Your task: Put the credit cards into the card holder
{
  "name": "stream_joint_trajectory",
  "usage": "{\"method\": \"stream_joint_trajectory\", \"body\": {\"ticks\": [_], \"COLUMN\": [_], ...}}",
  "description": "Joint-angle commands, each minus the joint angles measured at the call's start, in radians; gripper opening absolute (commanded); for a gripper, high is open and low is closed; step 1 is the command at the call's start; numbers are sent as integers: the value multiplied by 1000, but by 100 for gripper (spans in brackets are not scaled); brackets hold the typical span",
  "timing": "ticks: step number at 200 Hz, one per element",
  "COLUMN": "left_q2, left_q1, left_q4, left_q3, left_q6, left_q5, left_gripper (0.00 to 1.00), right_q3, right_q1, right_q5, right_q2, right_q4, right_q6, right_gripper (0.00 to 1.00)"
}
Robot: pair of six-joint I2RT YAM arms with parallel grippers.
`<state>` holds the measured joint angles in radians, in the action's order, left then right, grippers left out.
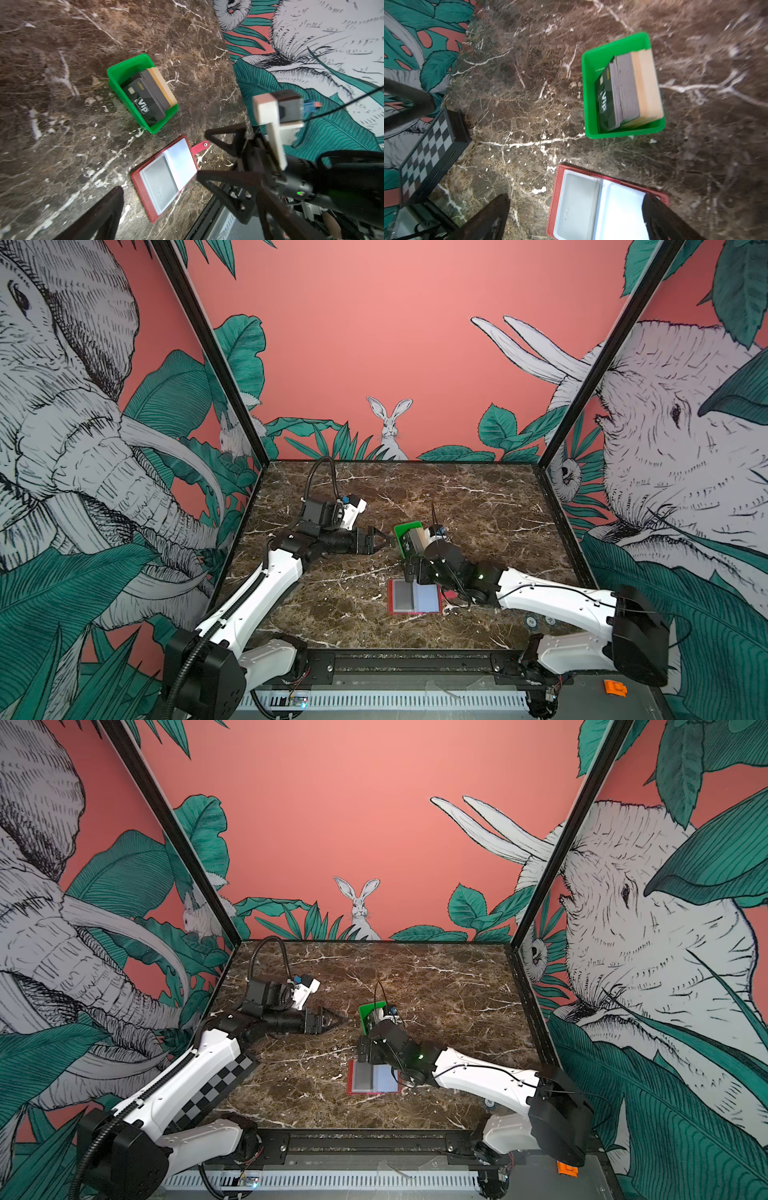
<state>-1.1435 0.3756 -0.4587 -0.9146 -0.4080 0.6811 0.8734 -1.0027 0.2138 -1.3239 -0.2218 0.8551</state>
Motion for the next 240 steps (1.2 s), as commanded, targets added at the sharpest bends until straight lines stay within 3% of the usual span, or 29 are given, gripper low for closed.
{"method": "stream_joint_trajectory", "body": {"ticks": [1, 21, 35, 64, 107, 143, 166, 201, 234, 240], "left_q2": [60, 77, 88, 178, 234, 145, 92, -1, -124, -147], "left_q1": [-39, -54, -53, -52, -50, -42, -12, 95, 177, 191], "left_q4": [-44, 15, 28, 258, 329, 348, 459, 433, 494, 483], "left_q3": [14, 44, 57, 190, 263, 266, 289, 222, 165, 143], "left_q6": [28, 7, 2, -71, -161, -232, -271, -294, -298, -284], "left_q5": [-56, -26, -41, -25, -137, -158, -139, -294, -339, -354], "left_gripper": [99, 99, 99, 99, 99, 99, 98, 99, 95, 98], "right_q3": [60, 34, 63, 107, 127, 176, 186, 176, 168, 168], "right_q1": [16, 32, 53, 109, 225, 248, 256, 268, 271, 271], "right_q5": [112, 108, 113, 75, -40, -66, -74, -92, -116, -119], "right_q2": [3, 19, 10, 2, -15, -75, -97, -117, -126, -127], "right_q4": [-138, -49, -83, -135, -137, -170, -166, -142, -122, -121], "right_q6": [-72, -168, -184, -202, -206, -262, -292, -321, -339, -342], "right_gripper": [98, 98, 98, 98, 98, 98, 98, 98, 98, 98]}}
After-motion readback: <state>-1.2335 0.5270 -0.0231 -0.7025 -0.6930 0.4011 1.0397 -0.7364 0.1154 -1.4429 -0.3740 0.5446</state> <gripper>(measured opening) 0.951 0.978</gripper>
